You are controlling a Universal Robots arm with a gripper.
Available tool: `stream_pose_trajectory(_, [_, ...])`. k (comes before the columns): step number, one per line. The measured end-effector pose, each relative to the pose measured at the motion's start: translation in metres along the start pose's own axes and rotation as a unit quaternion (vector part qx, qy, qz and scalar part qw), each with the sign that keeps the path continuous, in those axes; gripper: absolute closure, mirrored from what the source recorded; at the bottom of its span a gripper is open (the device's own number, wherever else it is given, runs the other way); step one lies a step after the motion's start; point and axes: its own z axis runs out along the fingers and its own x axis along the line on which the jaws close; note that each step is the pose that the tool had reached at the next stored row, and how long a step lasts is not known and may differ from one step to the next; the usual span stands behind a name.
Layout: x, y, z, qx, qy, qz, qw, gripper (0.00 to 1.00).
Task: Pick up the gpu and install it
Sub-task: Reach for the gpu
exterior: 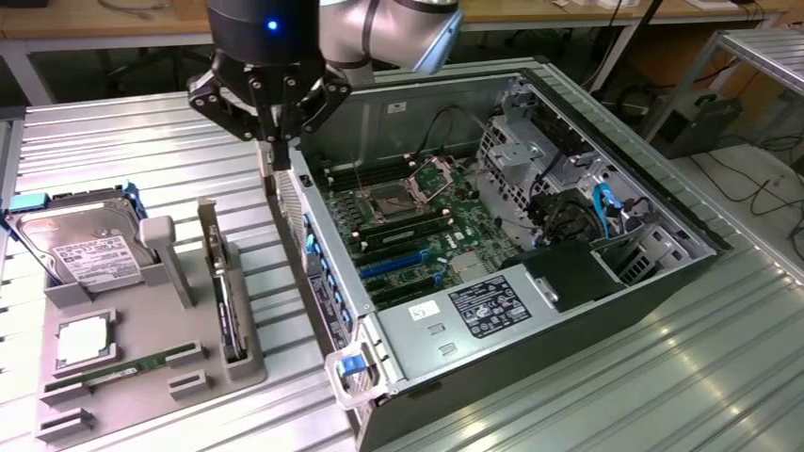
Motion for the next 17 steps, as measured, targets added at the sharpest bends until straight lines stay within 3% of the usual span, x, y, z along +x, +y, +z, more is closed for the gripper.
stream_pose_trajectory(3, [0.015,-0.0037,0.0020,0.0005,0.0000,0.000,1.0000,0.89])
stream_pose_trajectory(8, [0.044,-0.0090,0.0071,0.0038,-0.0003,0.000,1.0000,0.89])
stream_pose_trajectory(17, [0.070,-0.0179,0.0155,0.0095,0.0004,0.000,1.0000,0.89])
